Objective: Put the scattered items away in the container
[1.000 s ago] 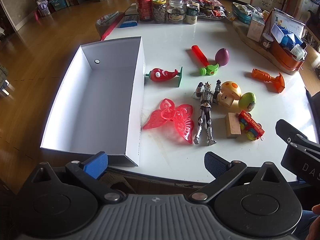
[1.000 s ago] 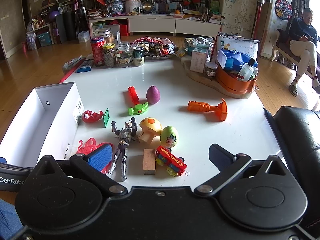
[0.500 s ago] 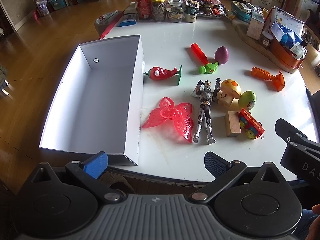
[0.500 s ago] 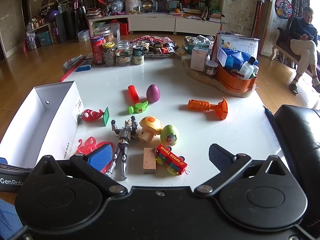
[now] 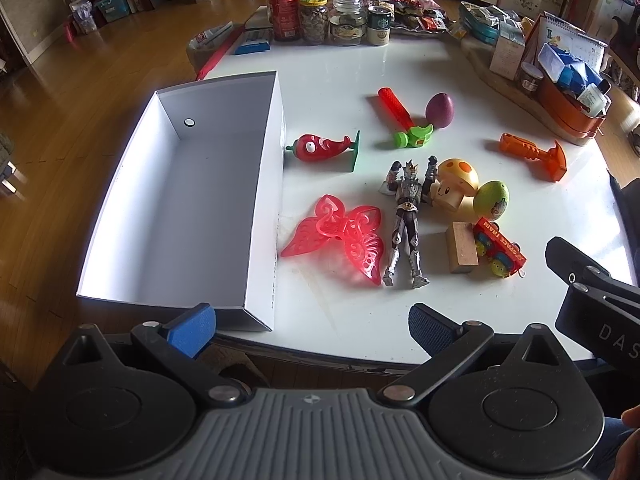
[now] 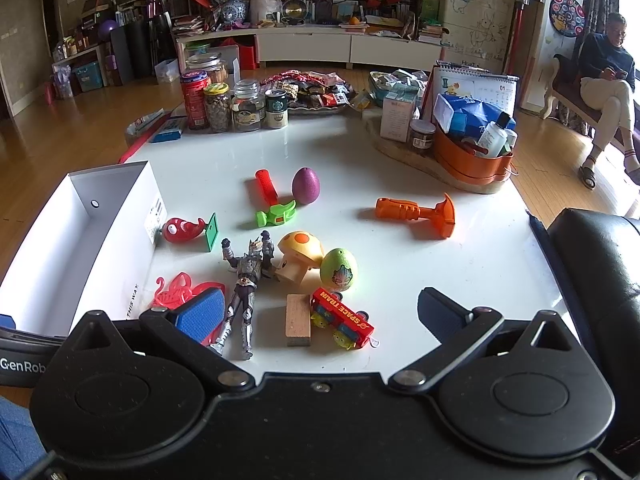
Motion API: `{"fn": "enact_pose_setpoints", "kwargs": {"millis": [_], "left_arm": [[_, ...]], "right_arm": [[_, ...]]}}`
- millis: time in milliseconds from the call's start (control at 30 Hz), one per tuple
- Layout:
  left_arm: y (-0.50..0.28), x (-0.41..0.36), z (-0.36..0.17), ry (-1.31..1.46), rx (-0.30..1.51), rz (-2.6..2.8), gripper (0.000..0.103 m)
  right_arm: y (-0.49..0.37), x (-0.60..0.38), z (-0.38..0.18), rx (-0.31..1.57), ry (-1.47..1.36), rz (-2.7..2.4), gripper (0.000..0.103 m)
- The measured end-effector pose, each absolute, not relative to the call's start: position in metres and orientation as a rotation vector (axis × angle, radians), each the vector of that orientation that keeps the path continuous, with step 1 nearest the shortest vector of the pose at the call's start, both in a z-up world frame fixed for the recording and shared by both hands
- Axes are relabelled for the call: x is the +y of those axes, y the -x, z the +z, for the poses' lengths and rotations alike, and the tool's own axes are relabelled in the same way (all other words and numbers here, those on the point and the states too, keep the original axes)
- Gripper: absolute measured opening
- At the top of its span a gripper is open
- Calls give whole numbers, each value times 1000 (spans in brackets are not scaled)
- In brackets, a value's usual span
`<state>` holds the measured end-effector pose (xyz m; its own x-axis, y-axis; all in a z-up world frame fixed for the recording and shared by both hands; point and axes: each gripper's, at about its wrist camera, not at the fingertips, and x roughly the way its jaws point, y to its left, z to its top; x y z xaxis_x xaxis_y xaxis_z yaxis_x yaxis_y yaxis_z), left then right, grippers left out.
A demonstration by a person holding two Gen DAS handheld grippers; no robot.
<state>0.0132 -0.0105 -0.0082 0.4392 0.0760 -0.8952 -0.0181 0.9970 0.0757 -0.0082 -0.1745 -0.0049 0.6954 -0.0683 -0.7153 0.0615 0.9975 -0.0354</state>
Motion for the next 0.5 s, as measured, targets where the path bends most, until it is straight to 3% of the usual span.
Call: {"fn": "enact_pose_setpoints", "kwargs": {"millis": [500], "left_arm": [[-12,-14,-13,-74,1122,49,102]], "right_arm": [[4,-178,-14,843,9,-82,100]]}}
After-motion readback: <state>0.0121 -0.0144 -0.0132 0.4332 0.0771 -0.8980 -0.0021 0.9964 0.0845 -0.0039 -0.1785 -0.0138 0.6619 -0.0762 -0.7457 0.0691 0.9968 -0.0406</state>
